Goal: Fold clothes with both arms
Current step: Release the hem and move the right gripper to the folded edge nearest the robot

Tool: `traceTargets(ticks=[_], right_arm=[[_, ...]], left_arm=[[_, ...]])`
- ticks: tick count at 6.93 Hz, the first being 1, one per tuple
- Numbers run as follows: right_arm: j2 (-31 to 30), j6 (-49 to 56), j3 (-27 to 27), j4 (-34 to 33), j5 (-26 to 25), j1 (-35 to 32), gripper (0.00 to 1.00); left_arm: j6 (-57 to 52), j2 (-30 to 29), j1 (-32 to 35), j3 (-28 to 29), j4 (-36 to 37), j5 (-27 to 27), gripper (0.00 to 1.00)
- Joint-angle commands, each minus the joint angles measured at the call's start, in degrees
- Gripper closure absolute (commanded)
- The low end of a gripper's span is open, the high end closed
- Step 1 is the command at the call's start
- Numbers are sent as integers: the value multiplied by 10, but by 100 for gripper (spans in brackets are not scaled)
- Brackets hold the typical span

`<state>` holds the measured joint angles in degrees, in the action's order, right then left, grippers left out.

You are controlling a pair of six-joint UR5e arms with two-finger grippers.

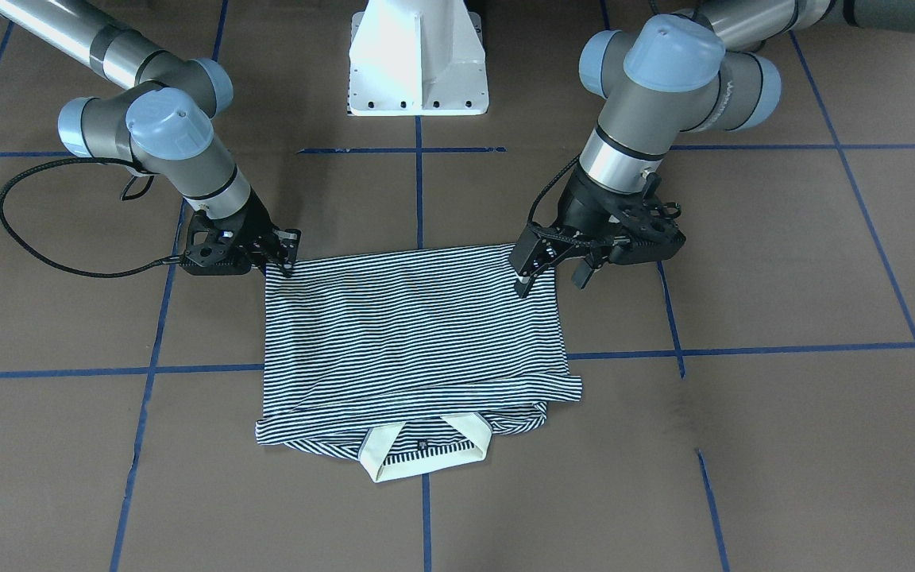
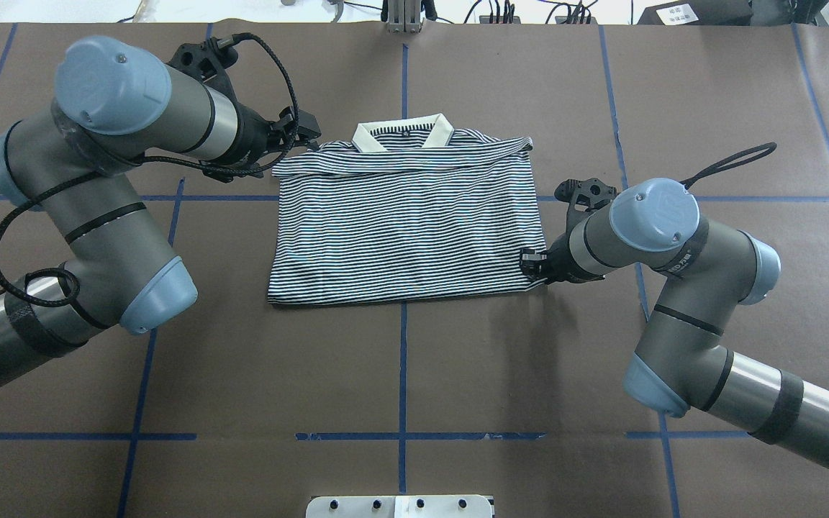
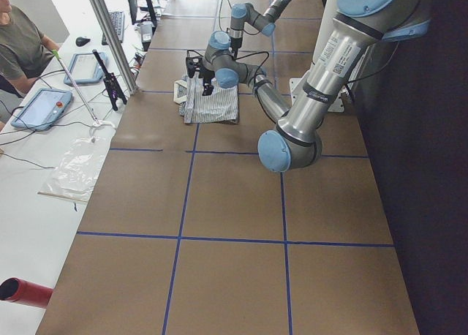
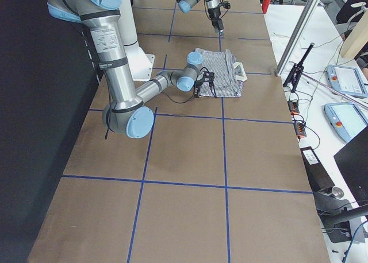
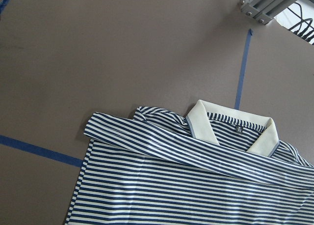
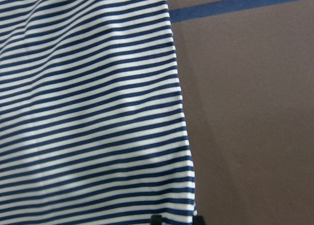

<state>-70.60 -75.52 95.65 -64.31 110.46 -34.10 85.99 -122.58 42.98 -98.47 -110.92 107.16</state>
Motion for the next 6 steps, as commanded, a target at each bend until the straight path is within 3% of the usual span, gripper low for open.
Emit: traceTargets(ticks=[1, 2, 4, 6], right_arm=[[-7, 0, 8, 1, 6, -3, 100], [-29, 0, 35, 1, 7, 3, 100], [-155, -8, 175, 0, 6, 84, 100], [-234, -71, 256, 0, -3, 205, 100]], left_arm=[[0, 0, 0, 0, 0, 1, 0], [0, 0, 0, 0, 0, 1, 0], [1, 0, -1, -1, 0, -2, 0], [2, -1, -2, -2, 0, -4, 0]])
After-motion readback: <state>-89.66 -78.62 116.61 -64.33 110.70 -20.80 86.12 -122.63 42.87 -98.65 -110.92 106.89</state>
